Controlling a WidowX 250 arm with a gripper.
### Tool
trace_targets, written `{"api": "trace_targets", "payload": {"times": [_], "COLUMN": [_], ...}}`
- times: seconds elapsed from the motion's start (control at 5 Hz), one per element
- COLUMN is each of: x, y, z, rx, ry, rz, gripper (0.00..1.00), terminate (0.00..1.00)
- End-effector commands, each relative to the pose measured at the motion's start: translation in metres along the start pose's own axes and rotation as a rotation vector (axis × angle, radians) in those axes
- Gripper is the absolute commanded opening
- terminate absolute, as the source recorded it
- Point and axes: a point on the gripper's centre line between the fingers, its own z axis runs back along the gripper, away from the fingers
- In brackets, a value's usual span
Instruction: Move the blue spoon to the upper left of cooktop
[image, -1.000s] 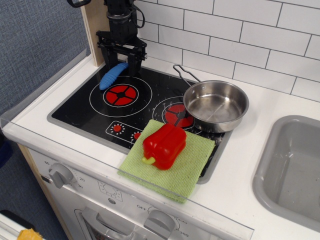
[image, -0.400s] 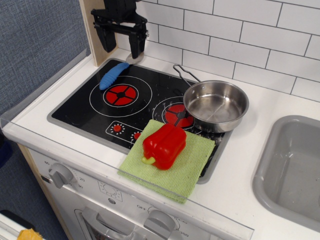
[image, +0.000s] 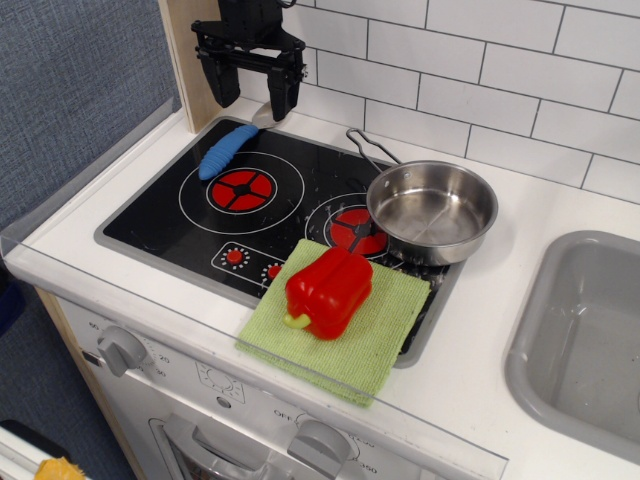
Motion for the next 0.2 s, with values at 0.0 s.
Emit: {"api": "trace_targets", "payload": {"times": [0.0], "x": [0.0048], "y": [-0.0015], "z": [0.0318], "rx": [0.017], "ry": [-0.074], "rz": [-0.004], "gripper": [1.0], "terminate": [1.0]}}
